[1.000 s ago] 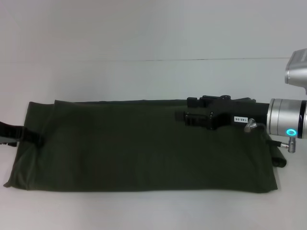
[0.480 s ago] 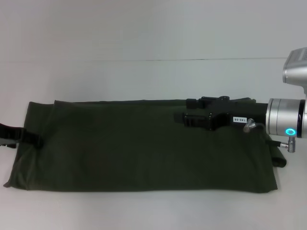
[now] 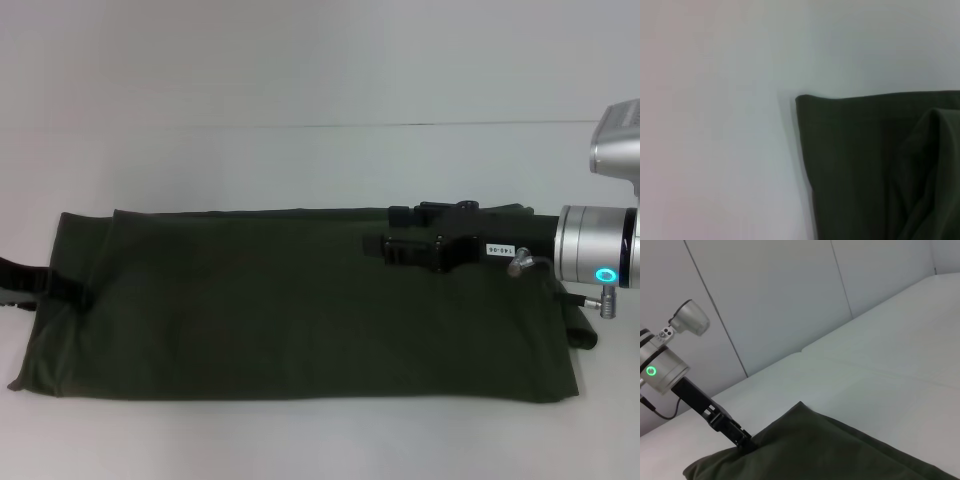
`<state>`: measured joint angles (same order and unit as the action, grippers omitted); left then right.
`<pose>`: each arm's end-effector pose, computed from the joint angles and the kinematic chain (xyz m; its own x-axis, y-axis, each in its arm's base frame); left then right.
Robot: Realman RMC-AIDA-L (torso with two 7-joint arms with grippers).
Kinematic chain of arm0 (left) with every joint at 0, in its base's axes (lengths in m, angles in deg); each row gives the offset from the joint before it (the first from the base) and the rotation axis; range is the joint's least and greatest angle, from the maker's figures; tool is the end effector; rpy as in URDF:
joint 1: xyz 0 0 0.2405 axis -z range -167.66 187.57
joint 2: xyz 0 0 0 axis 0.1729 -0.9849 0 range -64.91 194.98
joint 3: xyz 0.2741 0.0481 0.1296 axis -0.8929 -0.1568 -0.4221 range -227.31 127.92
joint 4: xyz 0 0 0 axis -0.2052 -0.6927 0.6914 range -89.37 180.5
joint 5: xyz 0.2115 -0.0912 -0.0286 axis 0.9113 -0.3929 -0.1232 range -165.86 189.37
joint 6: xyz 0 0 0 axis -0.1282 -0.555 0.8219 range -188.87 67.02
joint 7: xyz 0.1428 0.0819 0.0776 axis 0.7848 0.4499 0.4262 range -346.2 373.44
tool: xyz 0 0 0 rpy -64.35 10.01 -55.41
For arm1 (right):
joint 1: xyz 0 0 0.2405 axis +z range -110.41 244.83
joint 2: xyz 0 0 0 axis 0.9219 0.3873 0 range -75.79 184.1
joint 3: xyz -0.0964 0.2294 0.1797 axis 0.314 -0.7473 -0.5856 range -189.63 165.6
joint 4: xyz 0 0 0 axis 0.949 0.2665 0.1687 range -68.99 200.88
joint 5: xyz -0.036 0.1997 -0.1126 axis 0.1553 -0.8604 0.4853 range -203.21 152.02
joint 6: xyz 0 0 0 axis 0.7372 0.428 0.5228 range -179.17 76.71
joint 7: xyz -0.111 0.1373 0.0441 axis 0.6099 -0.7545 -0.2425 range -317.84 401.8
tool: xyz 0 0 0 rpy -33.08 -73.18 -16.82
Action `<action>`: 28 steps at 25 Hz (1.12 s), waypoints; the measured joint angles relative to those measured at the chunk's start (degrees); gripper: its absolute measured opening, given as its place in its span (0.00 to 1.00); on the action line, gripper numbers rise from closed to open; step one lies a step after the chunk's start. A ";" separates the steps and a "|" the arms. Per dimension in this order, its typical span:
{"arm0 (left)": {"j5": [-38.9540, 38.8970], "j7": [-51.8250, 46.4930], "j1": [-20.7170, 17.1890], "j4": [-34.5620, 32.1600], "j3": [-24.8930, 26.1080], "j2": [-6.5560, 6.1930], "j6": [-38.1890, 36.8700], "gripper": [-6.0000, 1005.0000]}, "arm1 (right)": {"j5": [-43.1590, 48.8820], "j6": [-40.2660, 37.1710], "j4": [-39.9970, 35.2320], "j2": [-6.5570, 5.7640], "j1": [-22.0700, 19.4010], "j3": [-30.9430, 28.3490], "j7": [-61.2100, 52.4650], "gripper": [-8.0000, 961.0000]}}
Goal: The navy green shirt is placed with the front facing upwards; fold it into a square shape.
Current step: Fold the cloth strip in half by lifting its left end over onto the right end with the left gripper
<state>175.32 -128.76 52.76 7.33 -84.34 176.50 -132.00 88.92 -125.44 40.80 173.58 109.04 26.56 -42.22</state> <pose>-0.3925 0.4573 0.0200 0.2715 0.9380 0.2154 0.8499 -0.1286 -0.5110 0.2582 0.4434 -0.1005 0.7315 -0.4472 -0.5148 -0.5825 -0.8023 -0.1308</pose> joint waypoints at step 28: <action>-0.71 0.37 1.39 2.83 2.89 -0.96 -2.71 0.82 | 0.00 0.04 0.00 0.00 0.01 0.00 0.00 0.75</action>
<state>174.61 -128.40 54.15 10.15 -81.46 175.54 -134.71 88.92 -125.40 40.79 173.58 109.06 26.57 -42.22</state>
